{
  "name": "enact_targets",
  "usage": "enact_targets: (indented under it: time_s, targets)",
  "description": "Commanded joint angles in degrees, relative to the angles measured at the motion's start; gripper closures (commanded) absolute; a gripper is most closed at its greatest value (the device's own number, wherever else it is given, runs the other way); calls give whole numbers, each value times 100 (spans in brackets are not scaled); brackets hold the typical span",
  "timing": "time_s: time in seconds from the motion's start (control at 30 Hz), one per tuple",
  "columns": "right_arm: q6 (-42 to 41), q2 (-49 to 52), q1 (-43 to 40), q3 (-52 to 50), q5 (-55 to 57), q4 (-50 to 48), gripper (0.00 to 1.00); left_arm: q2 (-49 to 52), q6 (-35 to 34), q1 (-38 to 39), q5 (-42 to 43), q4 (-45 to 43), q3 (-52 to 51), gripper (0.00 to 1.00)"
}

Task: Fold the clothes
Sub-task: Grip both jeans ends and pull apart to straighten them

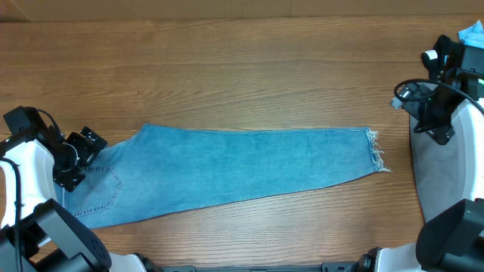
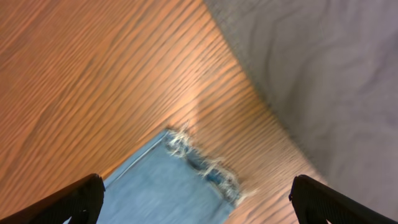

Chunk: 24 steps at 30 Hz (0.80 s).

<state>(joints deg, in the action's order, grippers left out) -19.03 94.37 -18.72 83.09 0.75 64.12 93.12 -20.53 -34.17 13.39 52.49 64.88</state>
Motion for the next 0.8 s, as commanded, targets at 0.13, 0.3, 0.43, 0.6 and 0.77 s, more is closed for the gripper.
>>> enact_targets:
  time_s: [0.13, 0.3, 0.43, 0.6, 0.77]
  targets:
    - [1202, 439, -164, -680, -916, -227, 0, -87, 341, 146, 702, 127, 85, 0]
    - [1204, 807, -155, -848, -1602, -258, 0, -87, 343, 205, 702, 127, 85, 0]
    - [1460, 870, -155, -1207, -1587, -564, 0, -87, 345, 205, 699, 138, 85, 0]
    - [1499, 870, -160, -1617, -1587, -1080, 0, -87, 341, 208, 706, 179, 85, 0]
    - [1456, 870, -160, -2149, -1644, -1515, 0, -87, 343, 208, 702, 192, 85, 0]
